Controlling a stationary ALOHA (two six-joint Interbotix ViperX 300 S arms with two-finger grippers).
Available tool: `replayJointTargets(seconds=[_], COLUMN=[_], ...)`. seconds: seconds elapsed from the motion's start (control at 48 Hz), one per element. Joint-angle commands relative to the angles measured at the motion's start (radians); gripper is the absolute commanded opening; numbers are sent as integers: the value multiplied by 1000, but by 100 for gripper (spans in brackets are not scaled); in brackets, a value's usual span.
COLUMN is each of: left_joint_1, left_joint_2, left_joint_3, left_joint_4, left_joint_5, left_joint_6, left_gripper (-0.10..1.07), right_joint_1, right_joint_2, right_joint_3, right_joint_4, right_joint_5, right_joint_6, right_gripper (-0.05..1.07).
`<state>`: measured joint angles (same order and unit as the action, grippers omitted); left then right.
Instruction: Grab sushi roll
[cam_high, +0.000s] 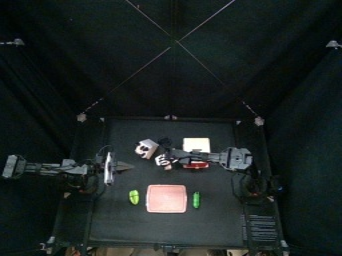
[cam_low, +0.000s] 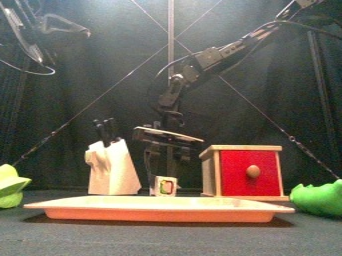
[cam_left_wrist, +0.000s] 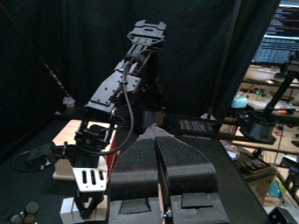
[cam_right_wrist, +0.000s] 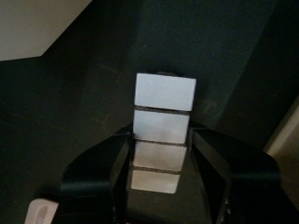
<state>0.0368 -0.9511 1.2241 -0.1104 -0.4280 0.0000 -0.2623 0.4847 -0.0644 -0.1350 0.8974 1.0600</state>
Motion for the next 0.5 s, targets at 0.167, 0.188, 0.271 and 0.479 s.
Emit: replayJointTargets(seconds=[0.167,0.188,0.271,0.479], left_joint_1=[2,2,2,2], left_joint_2=[5,5,5,5], left_joint_3=[-15,-15,-15,-17], left_joint_4=[-2,-2,-2,-2], left_joint_5=[-8,-8,-9,-9], left_joint_6=[3,3,5,5], left_gripper=[-2,-2,-2,-2], right_joint_1=[-8,-8,-6,-6], right_joint_2=[-43,-43,-41,-43], right_joint_3=[-26,-26,-28,-29], right_joint_4=[-3,-2,0,3], right_joint_5=[-2,-2,-2,-2], right_joint_6=[-20,-20,-20,-20], right_gripper=[59,59,59,59])
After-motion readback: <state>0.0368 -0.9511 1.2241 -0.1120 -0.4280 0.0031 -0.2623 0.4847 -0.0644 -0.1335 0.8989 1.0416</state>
